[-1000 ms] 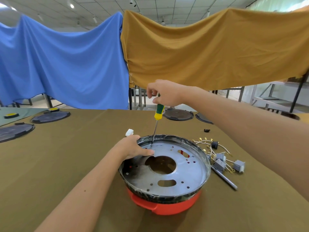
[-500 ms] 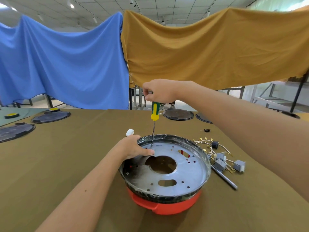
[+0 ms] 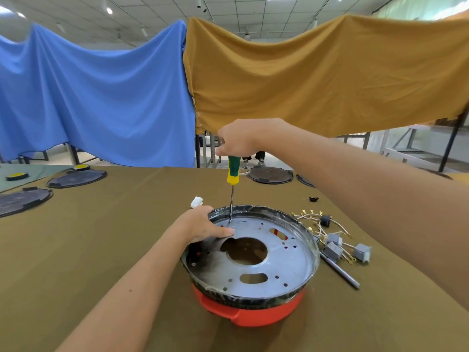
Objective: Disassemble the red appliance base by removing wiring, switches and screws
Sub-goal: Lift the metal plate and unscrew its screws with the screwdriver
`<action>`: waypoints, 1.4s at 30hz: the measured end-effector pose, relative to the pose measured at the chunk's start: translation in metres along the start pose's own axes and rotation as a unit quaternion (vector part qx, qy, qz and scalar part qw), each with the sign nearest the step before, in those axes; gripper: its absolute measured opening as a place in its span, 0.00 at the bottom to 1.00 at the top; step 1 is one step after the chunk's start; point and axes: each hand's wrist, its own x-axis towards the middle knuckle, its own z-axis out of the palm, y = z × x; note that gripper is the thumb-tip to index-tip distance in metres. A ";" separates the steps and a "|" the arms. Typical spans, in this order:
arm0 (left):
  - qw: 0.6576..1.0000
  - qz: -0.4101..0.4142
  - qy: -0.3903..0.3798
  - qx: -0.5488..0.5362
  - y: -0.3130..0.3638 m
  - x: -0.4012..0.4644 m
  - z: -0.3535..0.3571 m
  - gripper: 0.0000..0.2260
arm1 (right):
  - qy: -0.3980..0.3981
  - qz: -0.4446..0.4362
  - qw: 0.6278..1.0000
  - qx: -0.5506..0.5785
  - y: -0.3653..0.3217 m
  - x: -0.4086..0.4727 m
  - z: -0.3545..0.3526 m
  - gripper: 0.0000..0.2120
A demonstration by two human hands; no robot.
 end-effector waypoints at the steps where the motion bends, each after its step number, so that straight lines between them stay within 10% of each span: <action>1: 1.000 0.000 -0.001 -0.002 0.000 0.000 0.000 0.48 | -0.013 -0.022 0.999 0.042 0.001 -0.001 -0.002 0.15; 8: 1.000 0.004 0.001 0.014 0.002 -0.001 -0.001 0.47 | -0.079 -0.047 0.954 0.286 -0.002 -0.008 -0.006 0.15; 16: 1.000 0.005 0.002 0.004 0.000 -0.002 0.000 0.48 | 0.032 0.027 0.999 0.011 -0.002 0.003 0.004 0.22; 23: 1.000 0.008 0.005 0.020 0.001 -0.001 0.000 0.48 | -0.064 -0.043 0.966 0.247 0.011 -0.004 -0.005 0.11; 31: 1.000 0.010 0.004 0.005 0.000 -0.002 0.000 0.48 | 0.016 0.024 0.999 0.022 0.008 0.004 0.004 0.27; 35: 1.000 0.009 0.003 0.001 0.001 -0.002 0.000 0.48 | -0.035 -0.055 0.984 0.168 0.011 -0.002 0.000 0.05; 42: 1.000 0.012 0.000 -0.004 0.000 -0.001 0.000 0.48 | -0.058 -0.060 0.977 0.197 0.005 -0.002 0.001 0.14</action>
